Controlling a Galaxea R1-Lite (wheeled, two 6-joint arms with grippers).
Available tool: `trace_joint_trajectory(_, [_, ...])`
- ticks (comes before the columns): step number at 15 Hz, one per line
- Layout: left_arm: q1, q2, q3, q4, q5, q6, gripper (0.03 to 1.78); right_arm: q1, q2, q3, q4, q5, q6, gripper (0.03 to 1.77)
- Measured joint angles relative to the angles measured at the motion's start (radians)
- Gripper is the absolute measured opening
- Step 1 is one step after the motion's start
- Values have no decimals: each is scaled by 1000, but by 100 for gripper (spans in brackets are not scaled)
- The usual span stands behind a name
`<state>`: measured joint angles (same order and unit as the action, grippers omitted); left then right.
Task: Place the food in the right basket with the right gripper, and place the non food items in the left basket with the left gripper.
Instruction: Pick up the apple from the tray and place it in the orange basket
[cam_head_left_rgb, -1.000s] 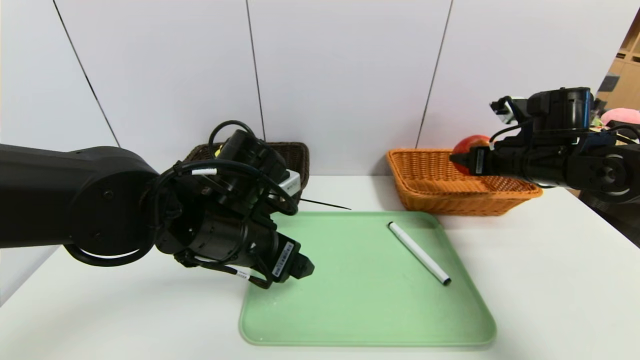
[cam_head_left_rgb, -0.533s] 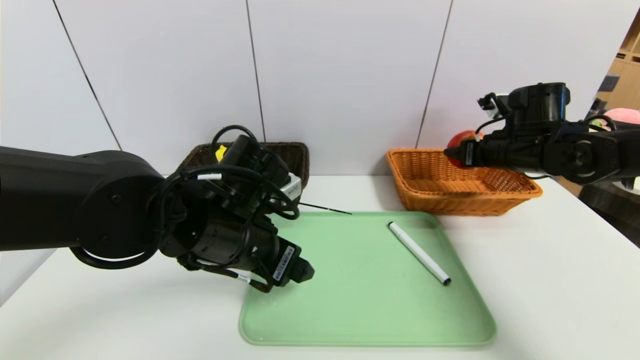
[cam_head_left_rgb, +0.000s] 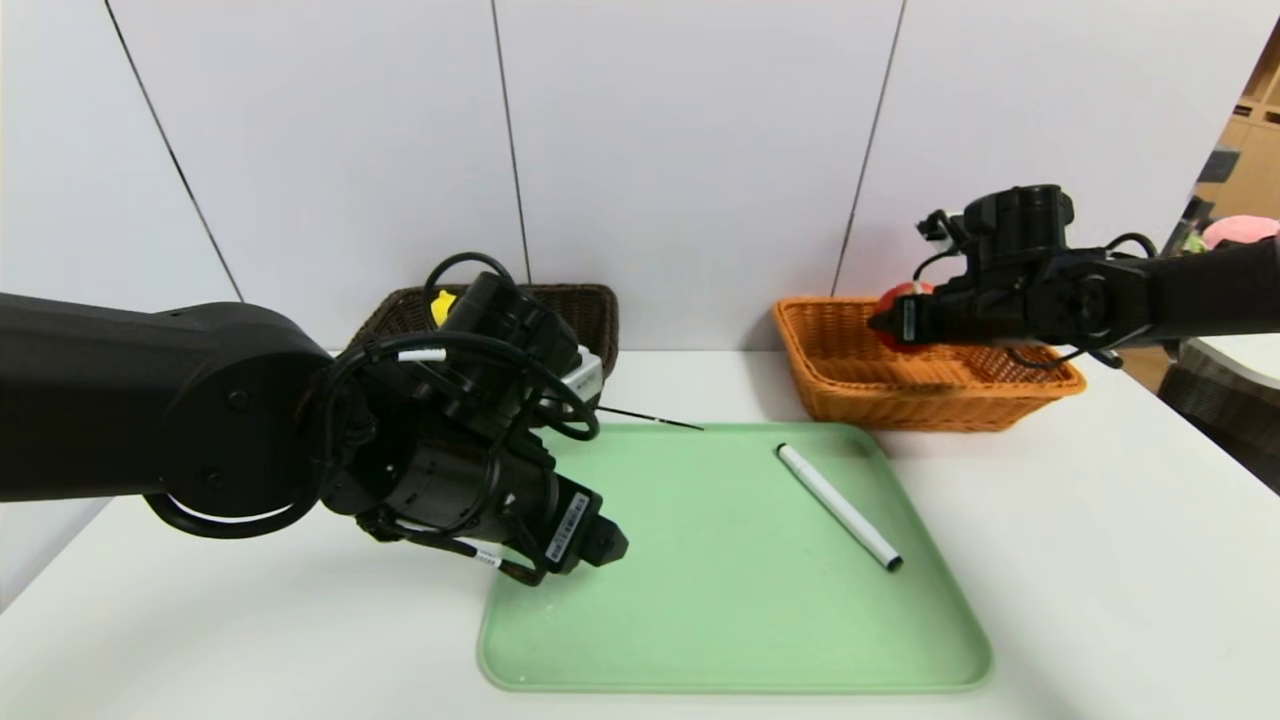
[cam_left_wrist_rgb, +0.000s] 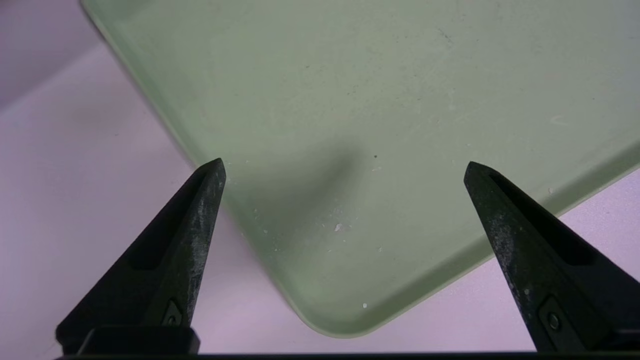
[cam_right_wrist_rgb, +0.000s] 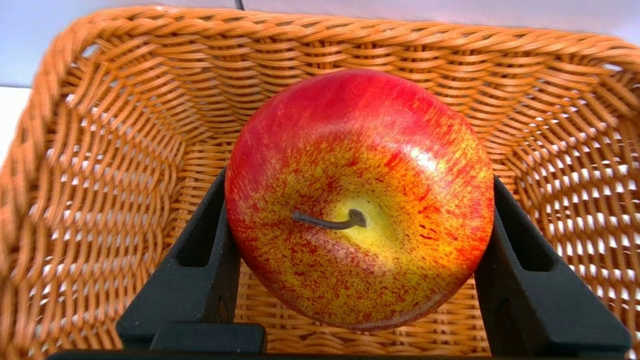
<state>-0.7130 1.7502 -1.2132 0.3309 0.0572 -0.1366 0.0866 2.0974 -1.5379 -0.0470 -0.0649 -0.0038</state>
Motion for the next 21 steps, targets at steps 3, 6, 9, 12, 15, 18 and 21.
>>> trace_joint_trajectory(3, [0, 4, 1, 0, 1, 0, 169, 0, 37, -54, 34, 0, 1, 124])
trace_joint_trajectory(6, [0, 5, 0, 0, 2, 0, 169, 0, 55, -83, 63, -1, -2, 133])
trace_joint_trajectory(9, [0, 6, -1, 0, 2, 0, 169, -1, 64, -89, 72, 0, -5, 145])
trace_joint_trajectory(12, [1, 5, -3, 0, 2, 0, 169, 0, 66, -91, 77, 0, -6, 153])
trace_joint_trajectory(15, [1, 2, -8, 0, 2, 0, 169, 0, 54, -106, 114, 3, -2, 159])
trace_joint_trajectory(18, [0, -6, -11, -1, 6, 5, 169, 0, 3, -118, 166, 10, 0, 163])
trace_joint_trajectory(21, [0, -19, -8, -50, 5, 8, 169, 0, -73, -126, 256, 15, 5, 166])
